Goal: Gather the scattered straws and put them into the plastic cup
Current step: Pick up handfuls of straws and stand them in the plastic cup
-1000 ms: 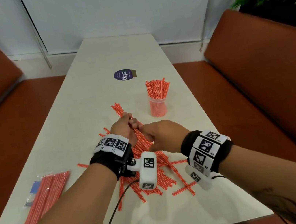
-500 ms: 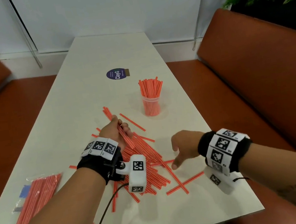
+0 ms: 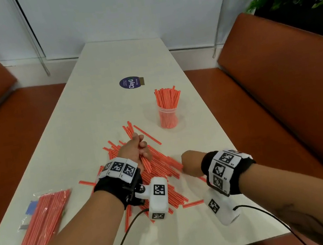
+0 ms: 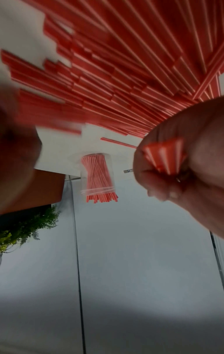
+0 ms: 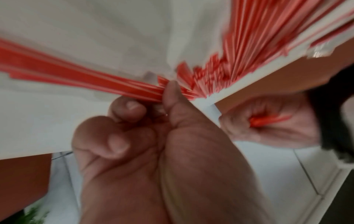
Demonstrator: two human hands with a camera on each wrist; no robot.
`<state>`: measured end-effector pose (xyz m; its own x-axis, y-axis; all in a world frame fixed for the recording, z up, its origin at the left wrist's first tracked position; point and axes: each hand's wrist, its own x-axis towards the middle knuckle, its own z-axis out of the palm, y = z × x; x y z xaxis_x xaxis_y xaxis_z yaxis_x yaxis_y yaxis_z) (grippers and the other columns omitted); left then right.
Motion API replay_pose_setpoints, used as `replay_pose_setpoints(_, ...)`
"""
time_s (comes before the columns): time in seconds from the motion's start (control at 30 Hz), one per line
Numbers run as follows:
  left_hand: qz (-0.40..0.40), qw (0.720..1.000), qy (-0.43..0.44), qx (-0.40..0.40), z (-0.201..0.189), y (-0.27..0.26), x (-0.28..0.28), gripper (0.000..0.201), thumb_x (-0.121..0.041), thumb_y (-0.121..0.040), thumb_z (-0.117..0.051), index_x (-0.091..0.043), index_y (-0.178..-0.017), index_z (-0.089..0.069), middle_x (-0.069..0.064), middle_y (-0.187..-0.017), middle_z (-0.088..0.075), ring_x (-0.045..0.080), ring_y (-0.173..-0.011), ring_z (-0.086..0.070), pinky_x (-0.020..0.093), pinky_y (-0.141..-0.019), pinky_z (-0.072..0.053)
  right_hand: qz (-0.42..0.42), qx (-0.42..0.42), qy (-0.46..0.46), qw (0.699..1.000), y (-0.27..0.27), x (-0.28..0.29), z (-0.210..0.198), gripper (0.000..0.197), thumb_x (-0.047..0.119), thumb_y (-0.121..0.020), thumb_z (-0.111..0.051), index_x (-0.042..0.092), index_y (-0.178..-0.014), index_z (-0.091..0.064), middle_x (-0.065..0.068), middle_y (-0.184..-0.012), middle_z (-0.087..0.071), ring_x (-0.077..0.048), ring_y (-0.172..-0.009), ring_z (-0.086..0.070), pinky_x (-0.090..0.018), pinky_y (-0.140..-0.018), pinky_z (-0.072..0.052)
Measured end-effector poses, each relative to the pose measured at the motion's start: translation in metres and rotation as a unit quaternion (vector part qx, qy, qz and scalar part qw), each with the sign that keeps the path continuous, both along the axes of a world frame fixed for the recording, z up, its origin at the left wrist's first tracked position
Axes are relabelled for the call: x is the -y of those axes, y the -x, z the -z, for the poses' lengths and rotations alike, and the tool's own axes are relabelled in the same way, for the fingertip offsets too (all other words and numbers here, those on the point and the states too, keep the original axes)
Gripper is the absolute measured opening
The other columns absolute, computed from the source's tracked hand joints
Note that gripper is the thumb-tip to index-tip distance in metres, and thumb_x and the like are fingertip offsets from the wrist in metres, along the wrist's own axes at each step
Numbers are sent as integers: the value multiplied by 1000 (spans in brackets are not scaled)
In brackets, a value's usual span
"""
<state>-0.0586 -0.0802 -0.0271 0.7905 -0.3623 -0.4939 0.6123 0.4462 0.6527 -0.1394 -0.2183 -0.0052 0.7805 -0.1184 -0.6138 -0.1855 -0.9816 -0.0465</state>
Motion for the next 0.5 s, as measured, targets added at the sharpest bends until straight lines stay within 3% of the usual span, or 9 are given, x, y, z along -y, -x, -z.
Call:
replay_pose_setpoints(0.1,23,999,-35,20,-1,2,0,35,-38,-97,-38,-12,-76,-50,-7,-39,-43,3,-26,-32,9,-32,-29,69,61,-58,994,-11,5,-29,21,18,-96,-45,3,-96,-60,-1,-67,-47,-14,-56,-43,-20,-53,-37)
replay_pose_setpoints(0.27,43,994,-96,37,-7,9,8,42,-49,-94,-38,-13,-79,-52,-4,-56,-38,3,-28,-29,11,-34,-27,138,120,-161,970,-33,0,-77,21,24,-96,-47,5,-96,-57,-2,-65,-45,-13,-50,-37,-21,-49,-35)
replay_pose_setpoints(0.5,78,989,-123,19,-6,15,6,37,-40,-95,-43,-12,-73,-51,-3,-55,-38,4,-26,-28,9,-34,-25,75,61,-86,992,-25,-3,-76,25,28,-96,-47,6,-96,-57,1,-64,-47,-10,-50,-40,-17,-51,-36)
